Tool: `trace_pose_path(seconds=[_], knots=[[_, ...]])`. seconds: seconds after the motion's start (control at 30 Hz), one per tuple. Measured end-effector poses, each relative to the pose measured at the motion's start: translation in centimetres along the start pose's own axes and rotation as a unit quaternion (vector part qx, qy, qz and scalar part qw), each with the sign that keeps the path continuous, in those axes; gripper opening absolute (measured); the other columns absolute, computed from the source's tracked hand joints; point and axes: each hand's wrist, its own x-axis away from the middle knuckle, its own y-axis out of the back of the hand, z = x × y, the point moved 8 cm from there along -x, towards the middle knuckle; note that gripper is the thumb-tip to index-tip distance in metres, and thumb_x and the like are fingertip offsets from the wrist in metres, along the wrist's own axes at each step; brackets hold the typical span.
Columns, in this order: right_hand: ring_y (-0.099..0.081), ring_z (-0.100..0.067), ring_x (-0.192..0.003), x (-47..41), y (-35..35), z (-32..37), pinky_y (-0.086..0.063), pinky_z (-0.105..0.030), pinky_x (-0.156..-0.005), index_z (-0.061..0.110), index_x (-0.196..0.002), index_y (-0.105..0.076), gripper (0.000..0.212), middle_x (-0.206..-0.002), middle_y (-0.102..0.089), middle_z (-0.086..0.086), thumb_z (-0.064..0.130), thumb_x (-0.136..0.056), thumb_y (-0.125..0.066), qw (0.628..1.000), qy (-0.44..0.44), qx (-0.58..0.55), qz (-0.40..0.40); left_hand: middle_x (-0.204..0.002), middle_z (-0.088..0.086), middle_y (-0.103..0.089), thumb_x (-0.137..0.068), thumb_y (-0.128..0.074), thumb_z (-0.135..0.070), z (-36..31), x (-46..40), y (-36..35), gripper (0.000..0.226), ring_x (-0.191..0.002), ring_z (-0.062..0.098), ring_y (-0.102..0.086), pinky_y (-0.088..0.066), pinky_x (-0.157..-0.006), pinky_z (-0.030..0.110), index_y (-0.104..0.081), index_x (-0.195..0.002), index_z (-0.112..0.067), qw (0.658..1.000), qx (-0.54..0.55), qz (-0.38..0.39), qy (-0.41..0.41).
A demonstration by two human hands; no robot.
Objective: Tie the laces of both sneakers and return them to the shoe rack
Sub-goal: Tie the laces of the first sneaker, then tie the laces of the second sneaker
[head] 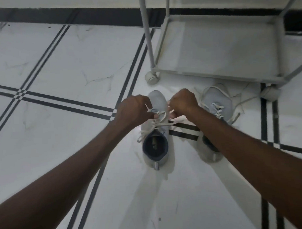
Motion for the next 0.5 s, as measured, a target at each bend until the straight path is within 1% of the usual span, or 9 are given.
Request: trace_pose_path(seconds=[0.03, 0.1, 0.13, 0.17, 0.23, 0.27, 0.33, 0.4, 0.5], knots=[[-0.073, -0.017, -0.059, 0.3, 0.9, 0.6, -0.060, -0.028, -0.067, 0.001, -0.087, -0.075, 0.015, -0.070, -0.076, -0.006, 0.006, -0.077, -0.065, 0.999, 0.015, 0.038, 0.034, -0.094, 0.000, -0.076, -0.073, -0.081, -0.048, -2.0, -0.7, 0.0, 0.036, -0.090, 0.019, -0.070, -0.055, -0.083, 0.034, -0.075, -0.097, -0.021, 1.000, 0.016, -0.010, -0.019], [-0.069, -0.017, -0.050, 1.0, 2.8, 0.7, -0.061, -0.033, -0.073, -0.001, -0.090, -0.073, 0.011, -0.080, -0.077, -0.011, 0.002, -0.085, -0.064, 0.994, 0.024, 0.069, 0.087, -0.095, 0.004, -0.077, -0.080, -0.077, -0.039, -5.8, -1.7, -1.1, 0.025, -0.090, 0.023, -0.071, -0.054, -0.085, 0.035, -0.077, -0.096, -0.019, 0.997, 0.043, -0.001, -0.065], [-0.066, -0.017, -0.047, 1.2, 4.2, 0.3, -0.062, -0.035, -0.074, -0.002, -0.092, -0.072, 0.011, -0.083, -0.077, -0.013, 0.000, -0.086, -0.062, 0.992, 0.031, 0.081, 0.092, -0.093, 0.004, -0.077, -0.082, -0.076, -0.035, -7.5, -2.1, -2.0, 0.021, -0.087, 0.023, -0.071, -0.053, -0.084, 0.034, -0.077, -0.095, -0.019, 0.995, 0.053, 0.005, -0.089], [-0.065, -0.017, -0.047, 1.2, 5.6, -0.5, -0.062, -0.034, -0.070, -0.001, -0.091, -0.072, 0.011, -0.083, -0.076, -0.014, 0.000, -0.087, -0.062, 0.992, 0.036, 0.090, 0.080, -0.090, 0.003, -0.078, -0.084, -0.074, -0.032, -9.0, -2.3, -2.8, 0.017, -0.083, 0.021, -0.071, -0.054, -0.082, 0.034, -0.077, -0.093, -0.018, 0.992, 0.064, 0.013, -0.111], [-0.065, -0.017, -0.046, 1.2, 8.6, -2.3, -0.059, -0.027, -0.052, 0.002, -0.084, -0.074, 0.012, -0.074, -0.076, -0.011, 0.001, -0.085, -0.062, 0.991, 0.062, 0.113, 0.034, -0.086, 0.001, -0.078, -0.086, -0.071, -0.025, -11.7, -2.9, -4.7, 0.011, -0.074, 0.016, -0.069, -0.055, -0.078, 0.034, -0.077, -0.091, -0.018, 0.985, 0.086, 0.034, -0.148], [-0.065, -0.015, -0.045, 1.2, 9.8, -3.2, -0.054, -0.023, -0.046, 0.005, -0.080, -0.075, 0.013, -0.069, -0.075, -0.008, 0.002, -0.085, -0.062, 0.988, 0.083, 0.132, 0.018, -0.086, 0.000, -0.078, -0.086, -0.069, -0.023, -12.9, -3.2, -5.5, 0.010, -0.073, 0.016, -0.069, -0.055, -0.078, 0.034, -0.076, -0.091, -0.019, 0.982, 0.091, 0.039, -0.159], [-0.064, -0.011, -0.043, 1.8, 11.1, -4.9, -0.051, -0.020, -0.044, 0.009, -0.077, -0.075, 0.016, -0.063, -0.072, -0.002, 0.004, -0.085, -0.063, 0.980, 0.113, 0.163, 0.018, -0.090, -0.001, -0.078, -0.085, -0.070, -0.022, -14.6, -3.8, -6.7, 0.012, -0.079, 0.020, -0.070, -0.054, -0.080, 0.035, -0.076, -0.095, -0.020, 0.979, 0.102, 0.037, -0.174], [-0.061, -0.006, -0.041, 3.0, 12.3, -7.1, -0.050, -0.018, -0.044, 0.014, -0.076, -0.075, 0.017, -0.063, -0.070, 0.002, 0.004, -0.084, -0.064, 0.972, 0.129, 0.195, 0.015, -0.099, 0.001, -0.078, -0.083, -0.072, -0.015, -16.5, -4.1, -8.0, 0.018, -0.085, 0.022, -0.071, -0.054, -0.082, 0.036, -0.076, -0.101, -0.018, 0.971, 0.109, 0.048, -0.207], [-0.061, 0.002, -0.042, 4.4, 13.4, -11.0, -0.045, -0.011, -0.044, 0.019, -0.077, -0.072, 0.022, -0.070, -0.072, 0.003, -0.001, -0.083, -0.065, 0.976, 0.128, 0.177, 0.003, -0.108, 0.003, -0.075, -0.082, -0.068, -0.006, -18.6, -3.8, -10.0, 0.030, -0.091, 0.026, -0.070, -0.054, -0.081, 0.040, -0.074, -0.109, -0.018, 0.960, 0.060, 0.058, -0.268]])
